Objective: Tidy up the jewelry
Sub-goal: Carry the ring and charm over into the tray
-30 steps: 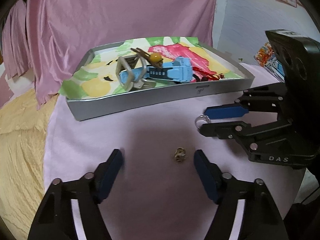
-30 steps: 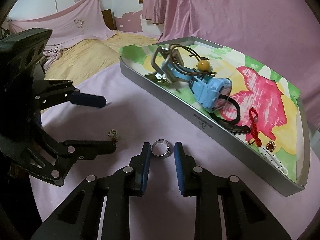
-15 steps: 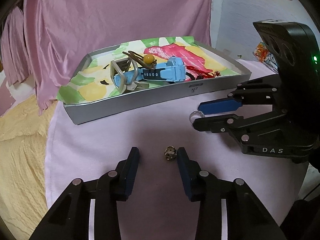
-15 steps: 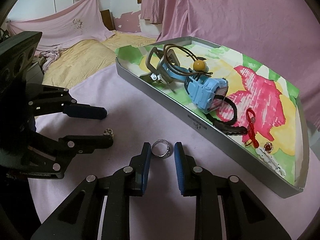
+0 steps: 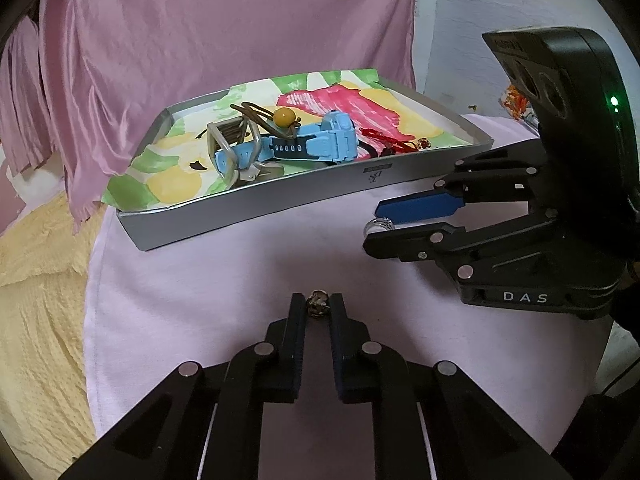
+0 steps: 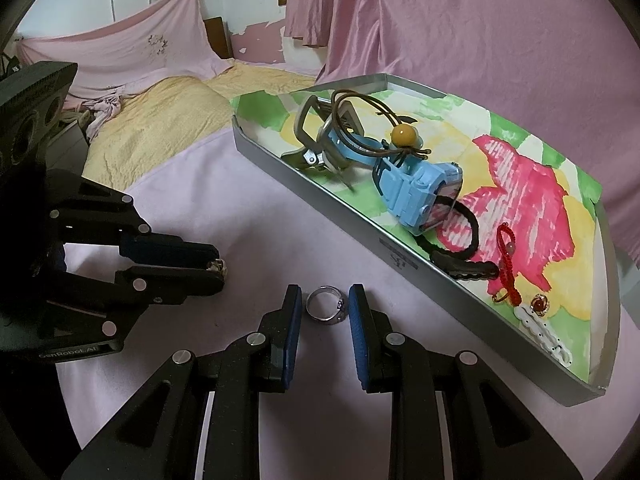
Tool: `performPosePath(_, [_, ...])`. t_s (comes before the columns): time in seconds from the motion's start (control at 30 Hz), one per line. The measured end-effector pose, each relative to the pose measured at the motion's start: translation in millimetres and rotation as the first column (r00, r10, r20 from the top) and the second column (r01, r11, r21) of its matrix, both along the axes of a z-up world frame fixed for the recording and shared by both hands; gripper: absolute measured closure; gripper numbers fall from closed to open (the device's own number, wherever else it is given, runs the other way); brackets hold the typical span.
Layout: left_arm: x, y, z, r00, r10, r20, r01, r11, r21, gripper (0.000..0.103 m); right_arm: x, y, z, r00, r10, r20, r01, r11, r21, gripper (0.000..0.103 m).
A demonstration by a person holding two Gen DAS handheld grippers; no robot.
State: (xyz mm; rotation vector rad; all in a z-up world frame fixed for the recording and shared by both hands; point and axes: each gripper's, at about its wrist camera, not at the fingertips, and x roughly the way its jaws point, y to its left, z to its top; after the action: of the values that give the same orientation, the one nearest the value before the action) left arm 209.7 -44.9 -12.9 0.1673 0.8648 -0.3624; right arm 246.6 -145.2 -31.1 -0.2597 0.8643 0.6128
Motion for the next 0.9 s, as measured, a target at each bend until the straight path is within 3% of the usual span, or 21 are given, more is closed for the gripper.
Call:
performPosePath(0.4, [-2,8,1,1.0,0.022,0.012,-0.022,0.998,-0.05,0.092,-4,-4,4,1.0,-0.01,0.022,0.009,1.0,0.026,0.085])
performPosePath(0.9, [12,22,47,0.973,0.156,0.172,-0.115,0.968,-0.224,0.092,-17,-36,34,0.986,-0.11,0.125,0.09,0.983,0.158,0.085])
